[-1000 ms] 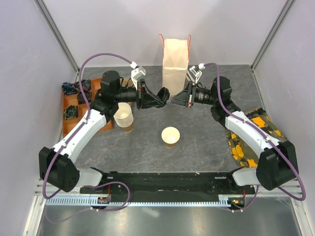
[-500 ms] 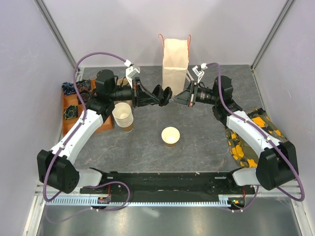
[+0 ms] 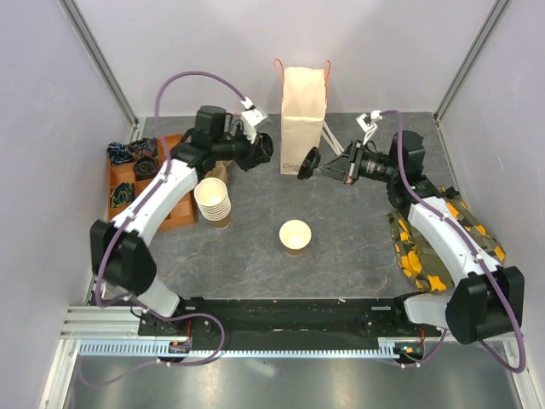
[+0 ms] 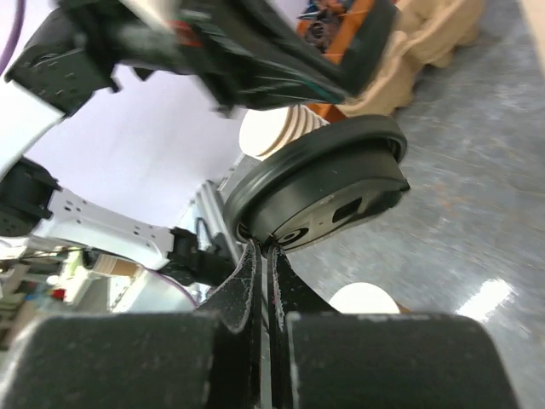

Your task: Pack the takeout coffee

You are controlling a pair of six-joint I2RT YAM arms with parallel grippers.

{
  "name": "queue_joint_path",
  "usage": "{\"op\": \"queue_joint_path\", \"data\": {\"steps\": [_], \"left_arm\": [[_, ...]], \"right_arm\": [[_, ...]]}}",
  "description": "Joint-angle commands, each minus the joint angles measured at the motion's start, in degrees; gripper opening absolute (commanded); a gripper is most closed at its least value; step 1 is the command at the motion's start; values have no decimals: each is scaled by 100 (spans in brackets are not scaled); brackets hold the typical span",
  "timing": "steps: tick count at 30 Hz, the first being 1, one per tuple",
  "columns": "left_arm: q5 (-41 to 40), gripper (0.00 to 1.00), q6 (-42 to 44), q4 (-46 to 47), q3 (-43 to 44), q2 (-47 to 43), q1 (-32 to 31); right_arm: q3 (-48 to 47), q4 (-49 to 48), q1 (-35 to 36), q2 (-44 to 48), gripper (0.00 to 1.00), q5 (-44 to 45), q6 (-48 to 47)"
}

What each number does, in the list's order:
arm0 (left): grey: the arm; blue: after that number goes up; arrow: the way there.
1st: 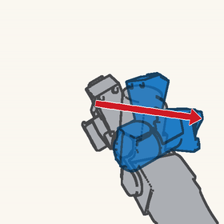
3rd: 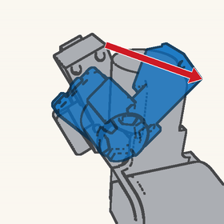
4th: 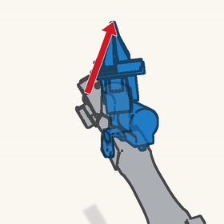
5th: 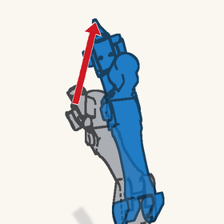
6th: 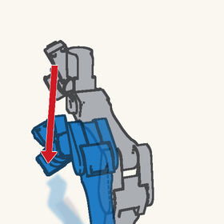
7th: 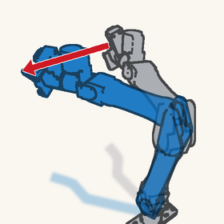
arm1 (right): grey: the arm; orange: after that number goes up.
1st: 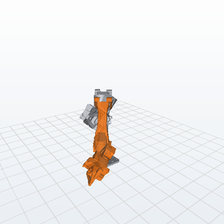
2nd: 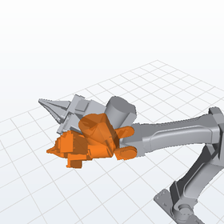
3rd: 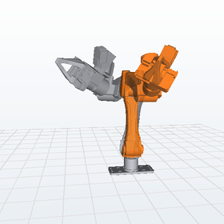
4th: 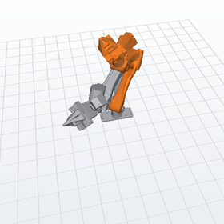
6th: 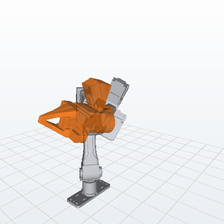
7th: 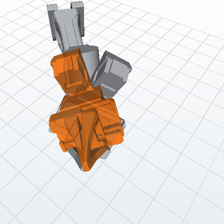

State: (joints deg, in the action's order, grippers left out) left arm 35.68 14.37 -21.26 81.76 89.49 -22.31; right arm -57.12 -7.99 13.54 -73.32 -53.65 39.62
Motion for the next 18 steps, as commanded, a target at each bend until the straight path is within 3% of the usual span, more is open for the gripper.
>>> {"op": "queue_joint_path", "data": {"steps": [1, 8, 18], "left_arm": [[-1561, 6, 1146, -678, 332, 865, -239], [-2276, 7, 1735, -783, 841, 2079, -336], [-2417, 15, 1736, -792, 1193, 3082, -327]], "right_arm": [[26, 1068, -202, 493, 0, 91, -1007], [-272, 2784, -238, 959, 0, 582, -2834], [-607, 4112, -238, 1162, 0, 1031, -3821]]}}
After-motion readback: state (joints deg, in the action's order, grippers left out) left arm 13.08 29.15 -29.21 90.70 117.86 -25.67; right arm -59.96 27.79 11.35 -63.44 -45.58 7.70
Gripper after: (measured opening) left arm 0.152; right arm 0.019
